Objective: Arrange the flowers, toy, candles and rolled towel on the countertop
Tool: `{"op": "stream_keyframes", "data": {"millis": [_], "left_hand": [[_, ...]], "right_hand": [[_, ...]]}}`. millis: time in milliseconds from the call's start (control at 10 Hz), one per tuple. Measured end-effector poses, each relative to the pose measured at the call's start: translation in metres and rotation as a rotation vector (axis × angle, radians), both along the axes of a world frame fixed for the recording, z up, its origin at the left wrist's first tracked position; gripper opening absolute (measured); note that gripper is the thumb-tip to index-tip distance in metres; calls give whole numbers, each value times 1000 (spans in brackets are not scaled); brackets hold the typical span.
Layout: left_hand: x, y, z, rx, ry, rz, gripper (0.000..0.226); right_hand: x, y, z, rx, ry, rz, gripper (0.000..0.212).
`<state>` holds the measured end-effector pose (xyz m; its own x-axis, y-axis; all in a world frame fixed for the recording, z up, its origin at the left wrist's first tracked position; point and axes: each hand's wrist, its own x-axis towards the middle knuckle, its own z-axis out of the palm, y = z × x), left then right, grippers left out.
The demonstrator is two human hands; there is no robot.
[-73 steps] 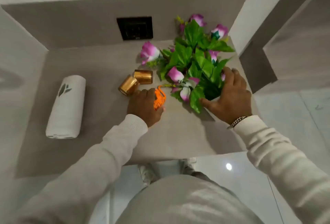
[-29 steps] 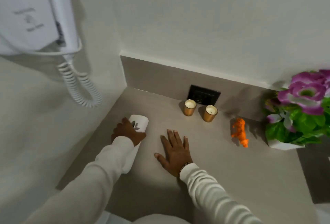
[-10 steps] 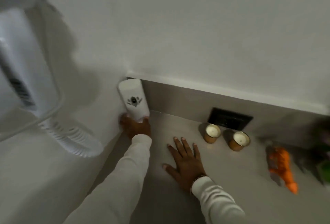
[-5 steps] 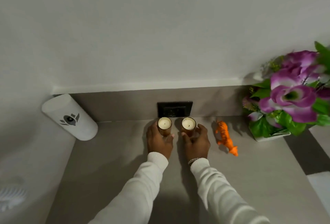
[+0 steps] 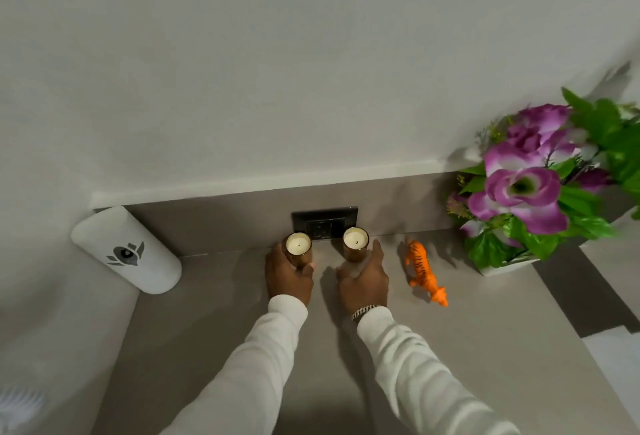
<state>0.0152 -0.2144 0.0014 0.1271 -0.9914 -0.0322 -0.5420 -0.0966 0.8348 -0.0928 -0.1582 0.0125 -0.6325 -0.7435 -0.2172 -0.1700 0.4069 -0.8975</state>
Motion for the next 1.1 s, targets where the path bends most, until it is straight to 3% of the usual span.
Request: {"op": "stream_keyframes", "data": {"millis": [100, 200, 300, 400, 500, 600, 700, 800, 1100], "left_hand": [[4, 22, 6, -16, -8, 18, 73], [-8, 59, 15, -131, 31, -44, 63], [-36, 92, 22, -156, 40, -250, 54], [-71, 109, 22, -151, 11, -483, 59], [-111, 111, 17, -153, -82, -685, 73], [-141, 103, 7, -130, -186, -757, 80], [-156, 94, -4, -139, -242, -727, 75], [-165, 88, -10, -139, -155, -669, 68], [-173, 82, -8, -184, -58, -609, 76]], "right_hand": [[-4, 42, 17, -202, -128, -8, 64], [-34, 89, 30, -412, -139, -128, 45], [-83, 119, 39, -465, 2, -344, 38], [-139, 127, 36, -362, 181, -485, 49], [-188, 118, 24, -199, 213, -445, 92], [-219, 104, 11, -158, 181, -275, 103], [-237, 92, -4, -103, 214, -200, 101], [-246, 85, -13, -106, 223, -216, 106], [-241, 78, -12, -267, 111, -238, 109]]}}
